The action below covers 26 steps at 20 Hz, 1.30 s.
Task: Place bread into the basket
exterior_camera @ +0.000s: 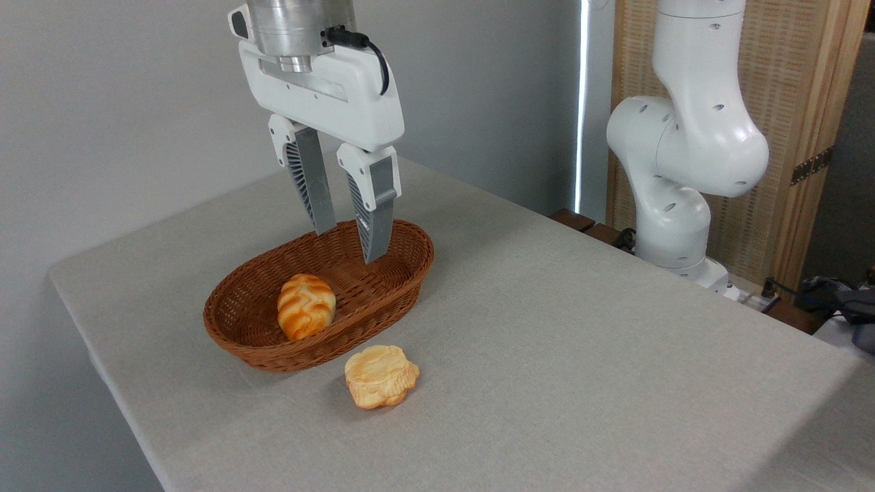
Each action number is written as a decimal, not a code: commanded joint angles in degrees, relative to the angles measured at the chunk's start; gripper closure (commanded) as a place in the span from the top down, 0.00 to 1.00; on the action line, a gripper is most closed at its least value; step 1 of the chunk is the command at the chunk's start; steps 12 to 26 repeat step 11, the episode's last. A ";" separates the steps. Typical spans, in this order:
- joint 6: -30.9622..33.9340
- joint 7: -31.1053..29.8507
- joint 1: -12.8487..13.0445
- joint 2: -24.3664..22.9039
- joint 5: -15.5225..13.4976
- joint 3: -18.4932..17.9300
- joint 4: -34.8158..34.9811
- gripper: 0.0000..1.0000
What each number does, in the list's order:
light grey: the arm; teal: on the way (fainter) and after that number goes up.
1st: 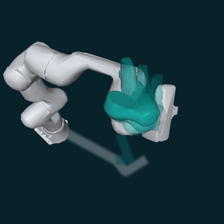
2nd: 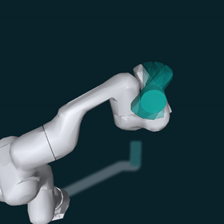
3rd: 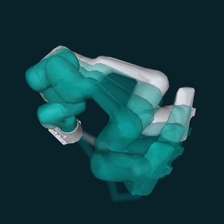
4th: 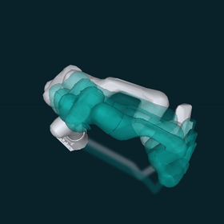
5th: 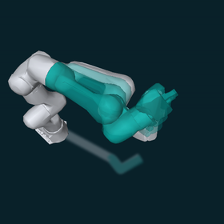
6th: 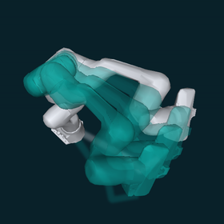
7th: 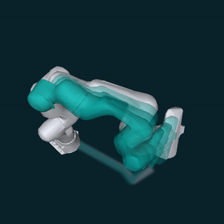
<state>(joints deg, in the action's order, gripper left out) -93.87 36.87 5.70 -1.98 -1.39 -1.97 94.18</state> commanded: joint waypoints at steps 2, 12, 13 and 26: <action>1.32 -1.10 -0.16 -0.92 1.13 0.22 0.21 1.00; 2.64 -0.39 -0.07 -0.92 0.95 0.22 0.12 1.00; 2.64 -0.39 -0.07 -0.92 0.95 0.22 0.12 1.00; 2.64 -0.39 -0.07 -0.92 0.95 0.22 0.12 1.00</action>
